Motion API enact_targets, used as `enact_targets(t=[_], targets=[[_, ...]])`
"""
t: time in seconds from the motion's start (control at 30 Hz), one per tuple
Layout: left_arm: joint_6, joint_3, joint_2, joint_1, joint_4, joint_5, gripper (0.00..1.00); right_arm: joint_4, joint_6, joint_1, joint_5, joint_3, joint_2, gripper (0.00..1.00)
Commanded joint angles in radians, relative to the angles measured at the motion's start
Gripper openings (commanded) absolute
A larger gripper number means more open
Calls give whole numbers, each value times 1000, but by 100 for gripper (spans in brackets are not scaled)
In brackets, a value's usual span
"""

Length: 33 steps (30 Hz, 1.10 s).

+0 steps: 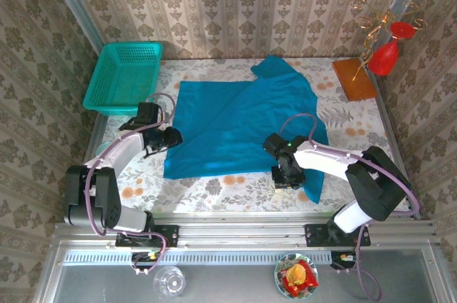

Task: Fold the inside-out t-shirt

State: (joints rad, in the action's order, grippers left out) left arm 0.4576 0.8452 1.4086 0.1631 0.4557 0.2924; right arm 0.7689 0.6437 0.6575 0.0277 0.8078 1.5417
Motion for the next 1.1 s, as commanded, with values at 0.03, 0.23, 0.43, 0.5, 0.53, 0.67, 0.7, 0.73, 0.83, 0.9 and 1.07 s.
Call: enact_targets(t=[0.03, 0.23, 0.43, 0.5, 0.53, 0.67, 0.7, 0.73, 0.83, 0.9, 1.07], targets=[[-21, 18, 2, 3, 5, 5, 34, 26, 37, 25, 9, 10, 21, 8], [-25, 34, 1, 3, 20, 7, 34, 26, 75, 34, 148, 50, -61, 0], [-32, 49, 18, 4, 28, 23, 34, 55, 71, 23, 232, 82, -96, 39], [-36, 57, 32, 4, 35, 28, 34, 78, 65, 13, 214, 95, -107, 45], [-39, 60, 40, 6, 39, 31, 34, 87, 61, 3, 198, 99, -114, 47], [-55, 66, 64, 12, 52, 24, 34, 56, 59, -76, 182, 64, -143, 50], [-55, 65, 70, 14, 54, 22, 34, 33, 62, -103, 186, 41, -144, 52], [-56, 64, 80, 16, 55, 23, 34, 2, 68, -137, 199, 13, -143, 53], [-55, 57, 115, 24, 53, 25, 34, -104, 83, -238, 252, -71, -143, 60], [-47, 47, 137, 27, 55, 15, 34, -150, 95, -298, 280, -125, -144, 63], [-1, -20, 137, 30, 70, -51, 34, -122, 184, -451, 180, -242, -247, 69]])
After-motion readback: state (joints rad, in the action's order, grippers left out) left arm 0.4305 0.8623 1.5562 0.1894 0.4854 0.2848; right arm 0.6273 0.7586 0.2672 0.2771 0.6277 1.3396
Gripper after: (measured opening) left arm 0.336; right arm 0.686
